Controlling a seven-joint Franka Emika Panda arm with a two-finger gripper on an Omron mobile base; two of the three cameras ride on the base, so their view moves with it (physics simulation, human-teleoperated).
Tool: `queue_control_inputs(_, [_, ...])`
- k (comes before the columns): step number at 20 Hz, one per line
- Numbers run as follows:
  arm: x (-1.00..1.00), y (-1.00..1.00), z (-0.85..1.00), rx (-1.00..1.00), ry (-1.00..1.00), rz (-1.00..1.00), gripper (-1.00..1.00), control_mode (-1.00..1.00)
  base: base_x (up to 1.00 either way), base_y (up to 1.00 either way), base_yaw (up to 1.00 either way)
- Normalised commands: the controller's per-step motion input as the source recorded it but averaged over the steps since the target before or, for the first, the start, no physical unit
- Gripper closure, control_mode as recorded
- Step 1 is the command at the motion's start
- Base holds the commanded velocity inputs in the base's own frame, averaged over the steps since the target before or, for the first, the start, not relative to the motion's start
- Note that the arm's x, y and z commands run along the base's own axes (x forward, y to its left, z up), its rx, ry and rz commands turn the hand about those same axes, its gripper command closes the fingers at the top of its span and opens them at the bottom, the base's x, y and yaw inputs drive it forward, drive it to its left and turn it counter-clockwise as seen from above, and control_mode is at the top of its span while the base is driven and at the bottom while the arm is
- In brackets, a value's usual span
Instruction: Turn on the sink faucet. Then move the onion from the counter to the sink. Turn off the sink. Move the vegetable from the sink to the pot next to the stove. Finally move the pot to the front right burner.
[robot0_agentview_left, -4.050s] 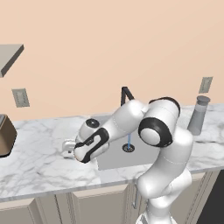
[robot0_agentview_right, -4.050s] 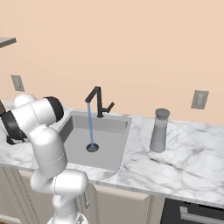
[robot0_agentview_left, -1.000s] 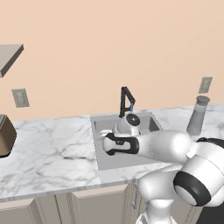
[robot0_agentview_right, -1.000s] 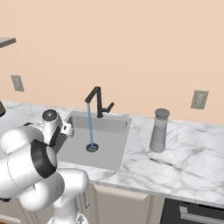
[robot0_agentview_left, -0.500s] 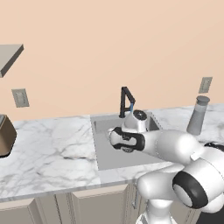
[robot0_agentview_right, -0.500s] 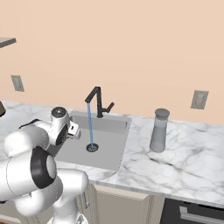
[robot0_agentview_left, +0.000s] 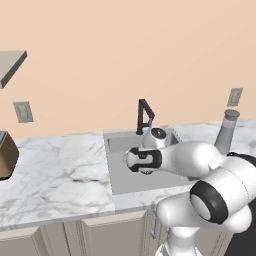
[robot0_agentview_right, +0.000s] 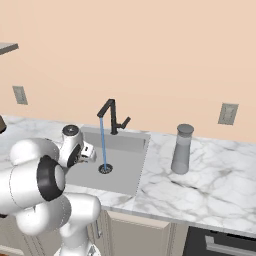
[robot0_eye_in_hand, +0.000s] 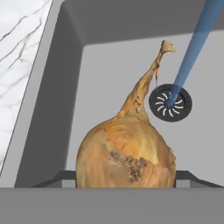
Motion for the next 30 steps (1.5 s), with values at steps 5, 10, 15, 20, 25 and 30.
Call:
queue_control_inputs(5, [0.14, -0.22, -0.24, 0.00, 0.00, 0.00, 1.00, -1.00, 0.00, 0.00, 0.00])
queue_control_inputs(10, [0.12, -0.21, -0.18, 0.00, 0.01, 0.00, 1.00, -1.00, 0.00, 0.00, 0.00])
queue_control_inputs(15, [0.05, -0.12, -0.27, -0.02, 0.06, 0.00, 1.00, -1.00, 0.00, 0.00, 0.00])
queue_control_inputs(20, [0.06, -0.05, -0.26, 0.00, 0.11, 0.01, 1.00, -1.00, 0.00, 0.00, 0.00])
queue_control_inputs(25, [0.14, -0.16, -0.17, 0.00, 0.06, 0.00, 1.00, -1.00, 0.00, 0.00, 0.00])
queue_control_inputs(30, [0.08, -0.28, -0.16, 0.00, 0.01, 0.00, 1.00, -1.00, 0.00, 0.00, 0.00])
